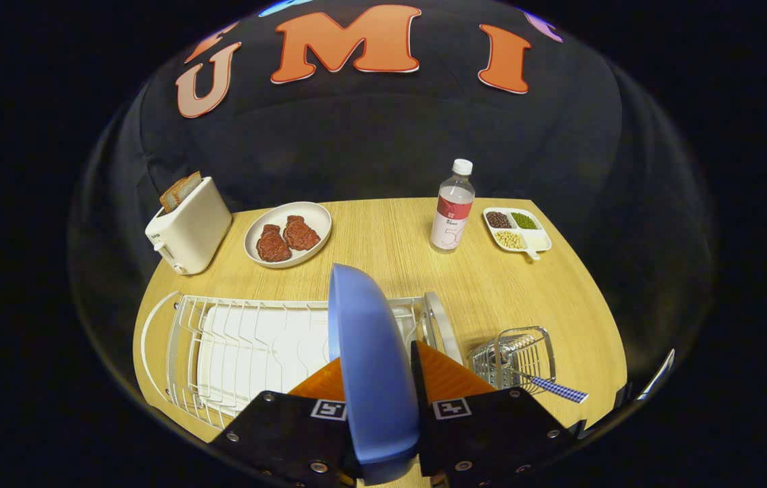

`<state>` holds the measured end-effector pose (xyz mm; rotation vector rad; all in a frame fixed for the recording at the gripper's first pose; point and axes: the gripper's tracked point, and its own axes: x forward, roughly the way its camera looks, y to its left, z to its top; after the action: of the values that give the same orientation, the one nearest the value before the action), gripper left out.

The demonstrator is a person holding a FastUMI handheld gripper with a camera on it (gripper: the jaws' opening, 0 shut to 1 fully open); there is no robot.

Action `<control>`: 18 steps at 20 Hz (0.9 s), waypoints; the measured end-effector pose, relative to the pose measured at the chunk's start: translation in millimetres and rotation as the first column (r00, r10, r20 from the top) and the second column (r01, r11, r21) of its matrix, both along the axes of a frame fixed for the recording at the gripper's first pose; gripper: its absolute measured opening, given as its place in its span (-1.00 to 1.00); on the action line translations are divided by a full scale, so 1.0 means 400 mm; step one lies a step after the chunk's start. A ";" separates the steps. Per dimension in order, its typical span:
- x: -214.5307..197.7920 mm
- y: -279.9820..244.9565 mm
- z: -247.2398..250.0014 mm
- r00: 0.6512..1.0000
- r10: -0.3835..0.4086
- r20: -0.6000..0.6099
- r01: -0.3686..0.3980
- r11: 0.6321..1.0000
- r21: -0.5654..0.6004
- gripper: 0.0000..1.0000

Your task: Take the plate from the dish rack, then take the spoon from the basket and place it into the plate.

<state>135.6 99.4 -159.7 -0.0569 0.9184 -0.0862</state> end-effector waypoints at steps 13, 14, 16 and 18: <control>-0.194 0.036 0.146 0.993 0.057 0.107 -0.086 0.955 0.284 -0.39; -0.214 0.023 0.153 0.991 0.055 0.122 -0.090 0.950 0.300 -0.40; -0.266 0.006 0.166 0.989 0.050 0.137 -0.095 0.934 0.345 -0.40; -0.317 -0.002 0.157 0.990 0.060 0.129 -0.107 0.914 0.392 -0.40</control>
<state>8.7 98.6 -97.0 0.2864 0.8022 0.1782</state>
